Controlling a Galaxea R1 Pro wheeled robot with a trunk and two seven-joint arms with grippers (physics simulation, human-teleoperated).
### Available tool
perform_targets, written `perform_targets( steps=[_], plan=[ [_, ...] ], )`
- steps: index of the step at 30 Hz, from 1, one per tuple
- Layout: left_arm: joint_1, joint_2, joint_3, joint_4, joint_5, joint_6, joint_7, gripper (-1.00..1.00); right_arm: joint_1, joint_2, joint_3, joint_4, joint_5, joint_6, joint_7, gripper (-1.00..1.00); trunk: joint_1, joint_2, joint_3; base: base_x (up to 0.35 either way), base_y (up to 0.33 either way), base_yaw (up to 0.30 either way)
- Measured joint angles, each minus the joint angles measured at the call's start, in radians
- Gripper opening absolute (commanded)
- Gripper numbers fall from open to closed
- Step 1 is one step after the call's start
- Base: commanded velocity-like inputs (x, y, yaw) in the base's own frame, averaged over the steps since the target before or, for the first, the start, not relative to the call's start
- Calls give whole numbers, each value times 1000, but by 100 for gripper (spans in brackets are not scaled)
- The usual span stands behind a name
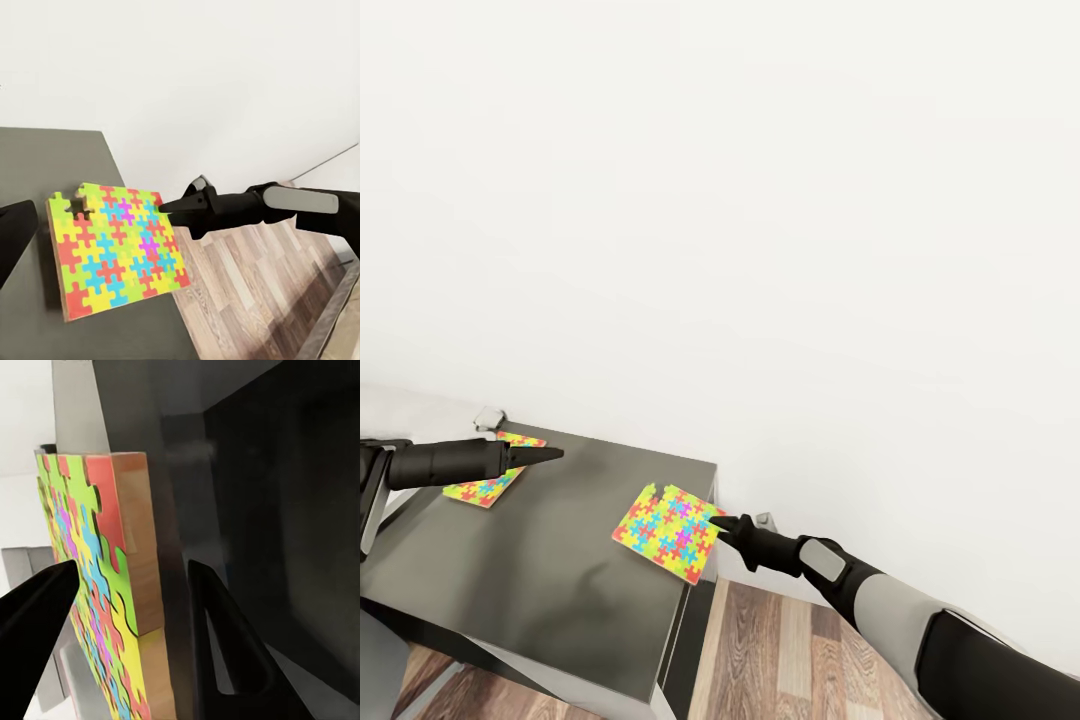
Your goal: Put all the toys in the child's room - the three board games (two on the bed and one on the table), the two jigsaw puzzles on the table, and the tennis ball on the table - inside the toy box on the table in the child's room.
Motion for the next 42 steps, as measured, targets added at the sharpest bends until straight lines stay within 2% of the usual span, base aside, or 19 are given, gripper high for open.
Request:
perform_targets(
  steps=[15, 21, 27, 42],
  plan=[
    [0, 0, 0, -1, 0, 0, 0, 100, 0, 0, 2, 0, -1, -2, 1, -100, 0, 0, 0, 0, 0, 0],
    [0, 0, 1, -1, 0, 0, 0, 100, 0, 0, 3, 0, 0, -4, 2, -100, -23, 42, 19, 0, 0, 0],
    [0, 0, 1, -1, 0, 0, 0, 100, 0, 0, 3, 0, 1, -4, 3, -100, -23, 42, 19, 0, 0, 0],
    [0, -1, 1, -1, 0, 0, 0, 100, 0, 0, 3, 0, 0, -4, 4, -100, -80, 147, 66, 0, 0, 0]
  ],
)
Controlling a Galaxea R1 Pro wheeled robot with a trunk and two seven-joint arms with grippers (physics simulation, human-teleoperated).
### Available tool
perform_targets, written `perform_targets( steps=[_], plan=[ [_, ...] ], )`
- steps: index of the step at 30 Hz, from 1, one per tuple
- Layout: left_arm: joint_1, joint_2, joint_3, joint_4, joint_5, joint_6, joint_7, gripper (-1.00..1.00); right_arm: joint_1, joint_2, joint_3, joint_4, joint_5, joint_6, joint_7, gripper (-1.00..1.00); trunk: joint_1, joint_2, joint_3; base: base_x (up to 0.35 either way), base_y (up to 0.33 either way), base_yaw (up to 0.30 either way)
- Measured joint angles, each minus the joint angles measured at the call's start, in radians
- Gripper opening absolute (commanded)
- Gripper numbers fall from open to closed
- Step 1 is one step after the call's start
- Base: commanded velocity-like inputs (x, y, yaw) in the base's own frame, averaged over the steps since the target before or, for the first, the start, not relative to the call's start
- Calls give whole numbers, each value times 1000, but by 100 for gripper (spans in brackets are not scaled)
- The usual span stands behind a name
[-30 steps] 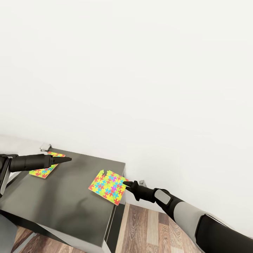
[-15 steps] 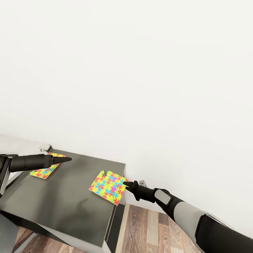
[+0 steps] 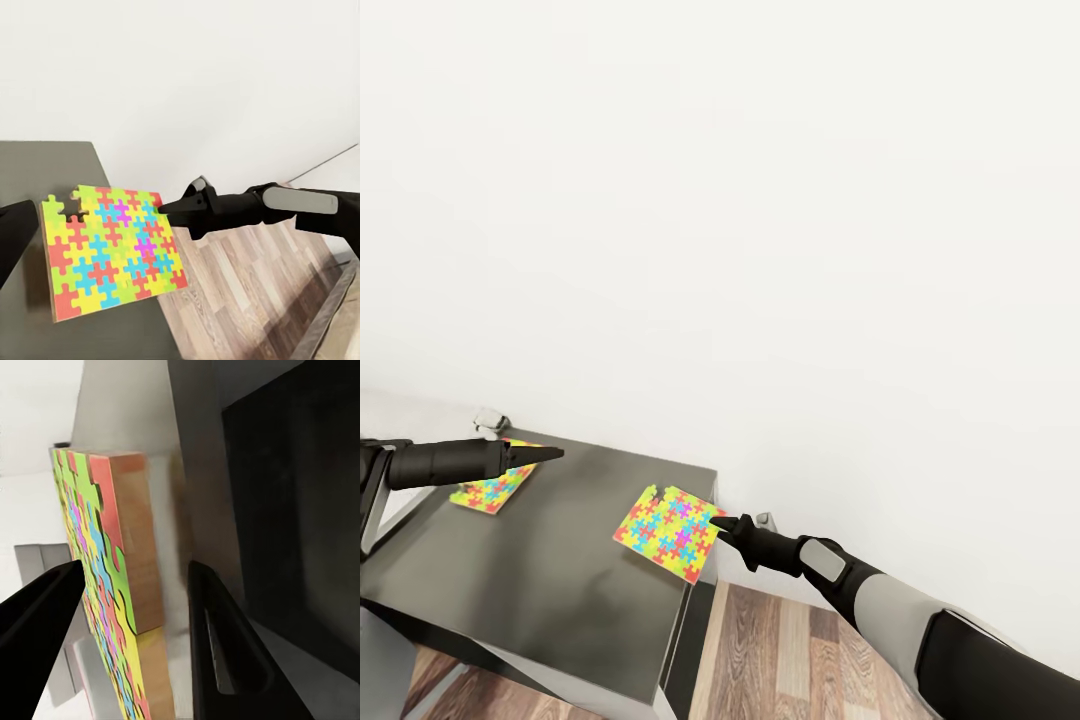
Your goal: Put all the toys in the child's room - the three board games (two on the bed and one on the table), the two jigsaw puzzles on the table, and the tennis ball on the table - inside the toy box on the table in the child's room.
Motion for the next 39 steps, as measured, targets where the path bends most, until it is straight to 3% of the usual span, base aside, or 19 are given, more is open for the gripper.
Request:
perform_targets(
  steps=[23, 27, 31, 34, 39],
  plan=[
    [0, 0, 0, 0, -1, 0, 0, 100, -3, -6, -7, -11, -2, 1, 21, -100, -88, 161, 72, 0, 0, 0],
    [0, 0, -1, 0, -1, 0, 0, 100, -2, -8, -8, -11, -2, -1, 78, -100, -104, 189, 85, 0, 0, 0],
    [0, 0, 0, 0, -2, 0, 0, 100, -2, -15, -7, -11, 1, -15, 198, -100, -119, 217, 97, 0, 0, 0],
    [0, -1, 1, 0, -2, 0, 0, 100, -2, -34, -8, -11, -1, -26, 230, -100, -130, 238, 107, 0, 0, 0],
    [0, -1, 0, 0, -2, 0, 0, 100, -3, -44, -5, -11, -1, -29, 240, -100, -150, 273, 122, 0, 0, 0]
  ],
)
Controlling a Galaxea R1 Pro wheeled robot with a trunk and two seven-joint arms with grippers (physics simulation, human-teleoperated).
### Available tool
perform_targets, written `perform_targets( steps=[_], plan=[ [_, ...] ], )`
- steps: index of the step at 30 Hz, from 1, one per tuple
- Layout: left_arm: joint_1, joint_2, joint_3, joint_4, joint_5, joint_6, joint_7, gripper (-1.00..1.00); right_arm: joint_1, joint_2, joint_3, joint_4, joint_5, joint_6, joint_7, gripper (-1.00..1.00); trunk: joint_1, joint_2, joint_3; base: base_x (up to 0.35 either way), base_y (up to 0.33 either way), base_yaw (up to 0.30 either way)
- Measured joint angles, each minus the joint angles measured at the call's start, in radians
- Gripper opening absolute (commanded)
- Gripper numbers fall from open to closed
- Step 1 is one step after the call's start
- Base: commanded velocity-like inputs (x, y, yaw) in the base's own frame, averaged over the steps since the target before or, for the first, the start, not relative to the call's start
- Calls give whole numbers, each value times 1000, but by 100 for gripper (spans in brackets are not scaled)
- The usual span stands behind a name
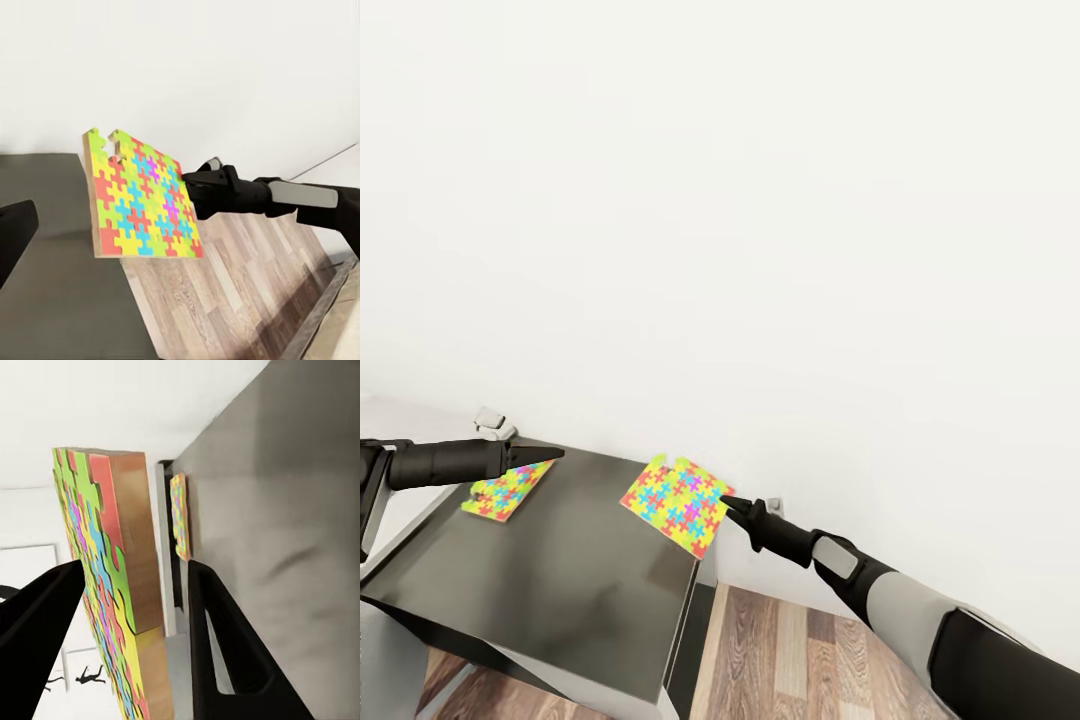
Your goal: Put all the toys in the child's room - the three board games (two on the bed and one on the table), the two jigsaw puzzles on the table, and the tennis ball on the table - inside the toy box on the table in the child's room.
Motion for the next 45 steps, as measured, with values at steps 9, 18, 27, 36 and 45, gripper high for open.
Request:
perform_targets(
  steps=[9, 18, 27, 36, 45],
  plan=[
    [0, -1, -1, 2, -3, 0, 0, 100, 0, -2, 0, 0, 1, -3, 1, -100, -35, 63, 28, 0, 0, 0],
    [1, -4, -8, 20, -7, 0, 0, 100, 0, -3, -2, 1, 1, -4, 1, -100, -69, 126, 57, 0, 0, 0],
    [2, -34, -14, 36, -12, 0, 1, 100, 0, -5, -4, 0, 1, -4, 2, -100, -104, 189, 85, 0, 0, 0],
    [3, -54, -14, 37, -12, 0, 1, 100, 0, -6, -4, 0, 0, -2, 4, -100, -138, 252, 113, -2, 0, 0],
    [3, -55, -15, 37, -12, 0, 1, 100, 0, -4, -2, 0, 0, -5, 2, -100, -173, 316, 141, -104, 0, 0]
  ],
)
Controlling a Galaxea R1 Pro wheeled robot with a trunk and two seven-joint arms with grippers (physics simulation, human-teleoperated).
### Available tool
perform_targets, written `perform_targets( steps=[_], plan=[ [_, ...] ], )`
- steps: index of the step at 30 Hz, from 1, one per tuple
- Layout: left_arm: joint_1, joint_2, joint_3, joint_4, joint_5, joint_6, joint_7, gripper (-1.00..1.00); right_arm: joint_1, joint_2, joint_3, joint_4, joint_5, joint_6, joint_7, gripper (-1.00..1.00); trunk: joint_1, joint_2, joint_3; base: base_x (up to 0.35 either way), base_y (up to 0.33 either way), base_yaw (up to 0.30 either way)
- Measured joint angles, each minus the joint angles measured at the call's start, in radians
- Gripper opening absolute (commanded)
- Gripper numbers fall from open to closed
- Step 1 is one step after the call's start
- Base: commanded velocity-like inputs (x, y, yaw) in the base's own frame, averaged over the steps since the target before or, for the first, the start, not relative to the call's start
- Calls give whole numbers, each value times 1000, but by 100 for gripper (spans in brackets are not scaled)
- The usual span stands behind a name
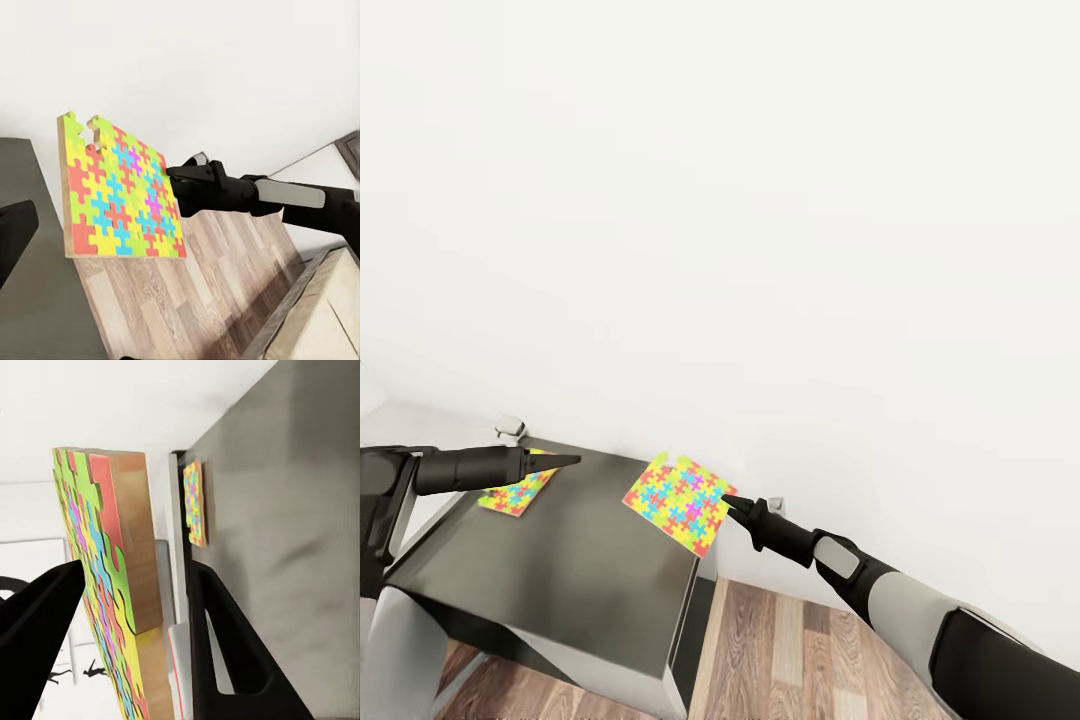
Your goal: Put all the toys in the child's room - the three board games (two on the bed and one on the table), the two jigsaw puzzles on the table, and the tennis ball on the table - inside the toy box on the table in the child's room.
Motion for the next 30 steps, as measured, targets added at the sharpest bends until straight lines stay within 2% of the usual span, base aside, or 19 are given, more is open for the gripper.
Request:
perform_targets(
  steps=[17, 23, 30],
  plan=[
    [0, 0, 1, 0, 0, 0, 0, 100, 0, -1, -2, 0, 1, -2, 0, -100, -65, 120, 54, -20, 0, -4],
    [1, -3, -2, 0, 0, 0, 0, 100, 0, -1, -1, 0, 0, -21, 0, -100, -65, 120, 58, -212, 0, -146],
    [2, -9, -2, 0, 1, 0, 0, 100, 0, -1, -2, 0, -1, -26, 1, -100, -66, 120, 63, -44, 0, -148]
  ],
)
